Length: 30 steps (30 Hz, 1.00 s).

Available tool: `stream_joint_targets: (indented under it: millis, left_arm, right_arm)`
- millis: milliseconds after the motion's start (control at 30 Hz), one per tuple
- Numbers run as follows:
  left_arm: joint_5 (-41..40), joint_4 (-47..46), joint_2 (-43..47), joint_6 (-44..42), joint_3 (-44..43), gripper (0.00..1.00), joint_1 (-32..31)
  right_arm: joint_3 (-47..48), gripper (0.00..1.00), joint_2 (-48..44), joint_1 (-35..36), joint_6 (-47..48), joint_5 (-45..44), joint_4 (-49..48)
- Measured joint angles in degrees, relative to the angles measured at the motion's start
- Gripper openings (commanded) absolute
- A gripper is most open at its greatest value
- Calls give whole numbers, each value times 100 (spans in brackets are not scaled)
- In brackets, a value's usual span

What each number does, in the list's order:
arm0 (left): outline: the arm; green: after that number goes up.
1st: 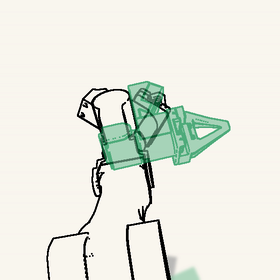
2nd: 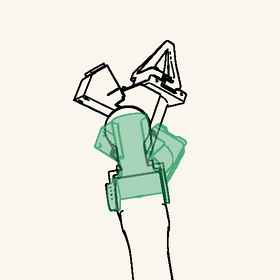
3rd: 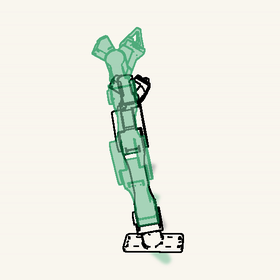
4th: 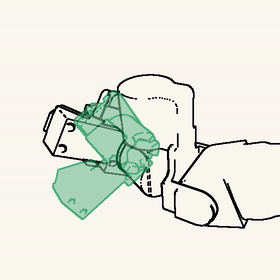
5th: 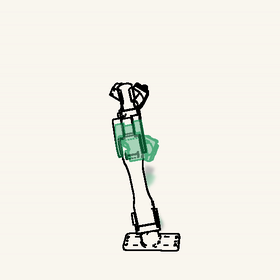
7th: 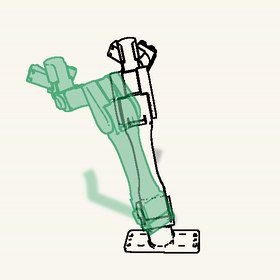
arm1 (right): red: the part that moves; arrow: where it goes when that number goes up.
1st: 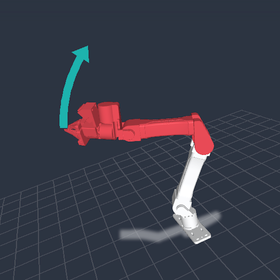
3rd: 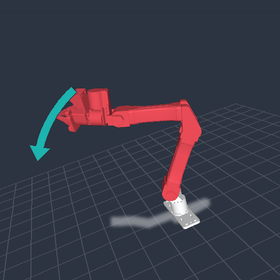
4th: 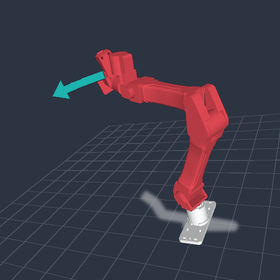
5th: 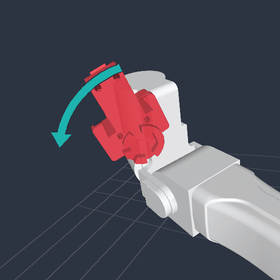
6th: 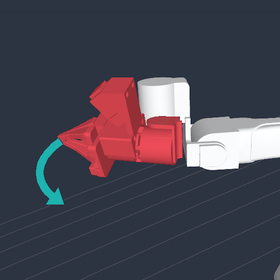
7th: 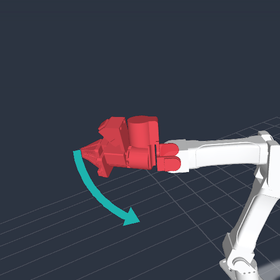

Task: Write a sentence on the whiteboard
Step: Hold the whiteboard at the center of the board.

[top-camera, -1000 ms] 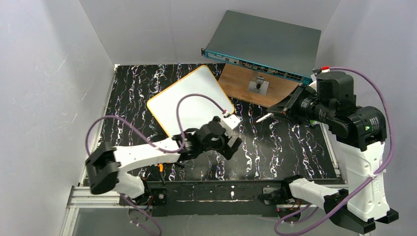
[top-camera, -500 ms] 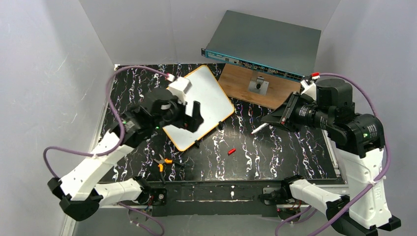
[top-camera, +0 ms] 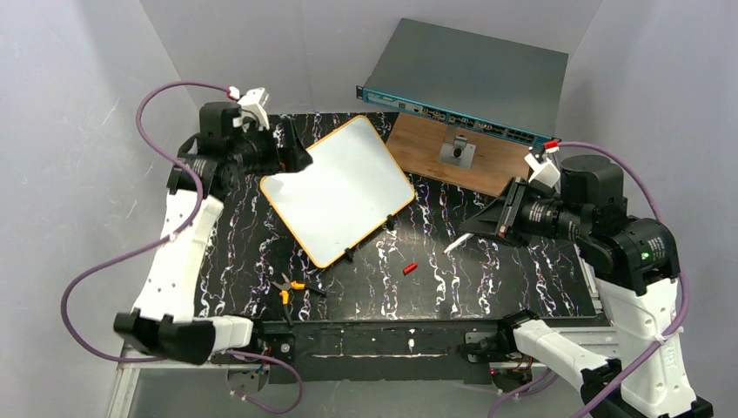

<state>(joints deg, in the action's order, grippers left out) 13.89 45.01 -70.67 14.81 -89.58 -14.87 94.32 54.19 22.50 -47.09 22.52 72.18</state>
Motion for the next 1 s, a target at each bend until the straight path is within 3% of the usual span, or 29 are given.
stream_joint_targets:
  millis: [133,267,567,700,800,1000]
  left_arm:
    - [605,-330,-669,81,26,98,881]
    - [966,-776,-1075,166,203,90,1355]
    - [1414,-1556,-1290,111,966,90,1537]
    - [1421,-1572,-1633,-184,717,90,1685]
    - [1596,-1766,-1989,-177,496,83,1862]
    - [2181,-2009,-2256,-170,577,86,2081]
  right_arm:
    - [-363,1,-85,0,-7,76,-153]
    - [-448,1,94,0,46,79,-400]
    - [-452,1,638,0,214,85,-852]
    - [-535,1,782,0,221,151,-984]
    - [-562,1,940,0,221,212,-1038]
    - [-422,1,1307,0,254,212,-1075]
